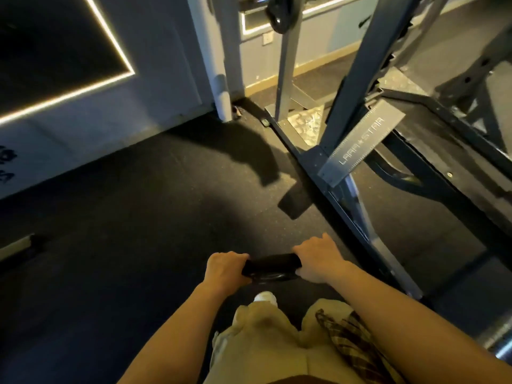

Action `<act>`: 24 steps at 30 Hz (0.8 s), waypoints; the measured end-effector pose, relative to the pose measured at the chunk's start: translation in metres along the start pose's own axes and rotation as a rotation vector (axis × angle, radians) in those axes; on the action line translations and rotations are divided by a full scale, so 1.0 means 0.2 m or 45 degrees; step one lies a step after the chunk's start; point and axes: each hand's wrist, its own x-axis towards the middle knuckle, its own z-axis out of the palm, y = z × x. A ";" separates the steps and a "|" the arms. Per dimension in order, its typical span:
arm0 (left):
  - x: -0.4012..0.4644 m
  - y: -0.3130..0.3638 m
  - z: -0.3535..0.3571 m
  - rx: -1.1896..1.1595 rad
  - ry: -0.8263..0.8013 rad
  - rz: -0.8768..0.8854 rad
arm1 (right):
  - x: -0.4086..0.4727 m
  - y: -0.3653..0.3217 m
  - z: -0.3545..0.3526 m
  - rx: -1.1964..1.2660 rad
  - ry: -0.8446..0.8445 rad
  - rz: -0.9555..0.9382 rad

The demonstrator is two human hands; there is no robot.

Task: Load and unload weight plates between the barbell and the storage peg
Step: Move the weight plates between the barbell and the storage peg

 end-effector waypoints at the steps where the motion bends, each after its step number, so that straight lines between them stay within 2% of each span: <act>1: 0.00 -0.05 -0.02 -0.006 0.007 -0.037 | 0.06 -0.02 -0.05 -0.041 0.003 -0.028; 8: 0.19 -0.27 -0.29 -0.003 0.039 -0.137 | 0.45 0.03 -0.35 -0.101 0.041 -0.204; 14: 0.60 -0.47 -0.61 0.072 0.054 -0.227 | 0.94 0.20 -0.69 -0.058 0.065 -0.250; 22: 1.13 -0.62 -1.07 0.062 0.034 -0.189 | 1.42 0.51 -1.12 0.138 0.032 -0.252; 24: 1.23 -0.66 -1.17 0.061 0.026 -0.153 | 1.49 0.57 -1.23 0.093 0.048 -0.248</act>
